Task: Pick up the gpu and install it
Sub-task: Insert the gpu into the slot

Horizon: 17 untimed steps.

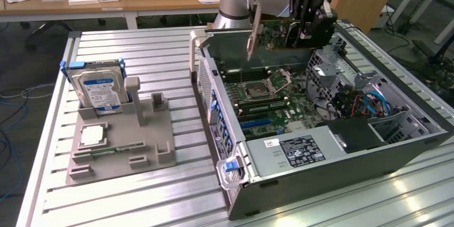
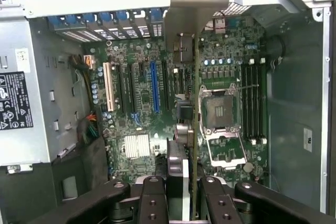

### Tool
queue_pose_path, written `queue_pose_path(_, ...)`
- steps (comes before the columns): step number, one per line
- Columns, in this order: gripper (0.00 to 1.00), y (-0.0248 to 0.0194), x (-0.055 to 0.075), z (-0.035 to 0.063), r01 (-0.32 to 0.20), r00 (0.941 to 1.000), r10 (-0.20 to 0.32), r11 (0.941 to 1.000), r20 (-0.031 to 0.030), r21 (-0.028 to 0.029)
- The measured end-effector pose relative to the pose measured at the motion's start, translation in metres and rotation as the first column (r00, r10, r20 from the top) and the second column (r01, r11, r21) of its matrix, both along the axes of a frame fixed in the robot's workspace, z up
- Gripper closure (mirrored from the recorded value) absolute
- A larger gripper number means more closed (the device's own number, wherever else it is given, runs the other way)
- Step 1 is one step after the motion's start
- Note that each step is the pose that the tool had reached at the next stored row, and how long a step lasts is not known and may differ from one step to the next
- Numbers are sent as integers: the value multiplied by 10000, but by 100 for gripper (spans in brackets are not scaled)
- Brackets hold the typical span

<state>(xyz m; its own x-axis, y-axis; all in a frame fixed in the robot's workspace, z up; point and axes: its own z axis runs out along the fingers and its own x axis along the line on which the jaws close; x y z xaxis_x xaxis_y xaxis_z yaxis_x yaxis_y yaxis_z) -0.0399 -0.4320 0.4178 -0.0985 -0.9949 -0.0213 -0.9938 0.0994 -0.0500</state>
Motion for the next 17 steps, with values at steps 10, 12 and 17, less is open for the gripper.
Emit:
queue_pose_path(10,72,-1,0,-79,-786,9969,786,9969,-14,96)
queue_pose_path(12,72,-6,0,-97,-797,9968,797,9968,-18,93)
queue_pose_path(17,72,-11,-1,-139,-813,9967,814,9966,-37,94)
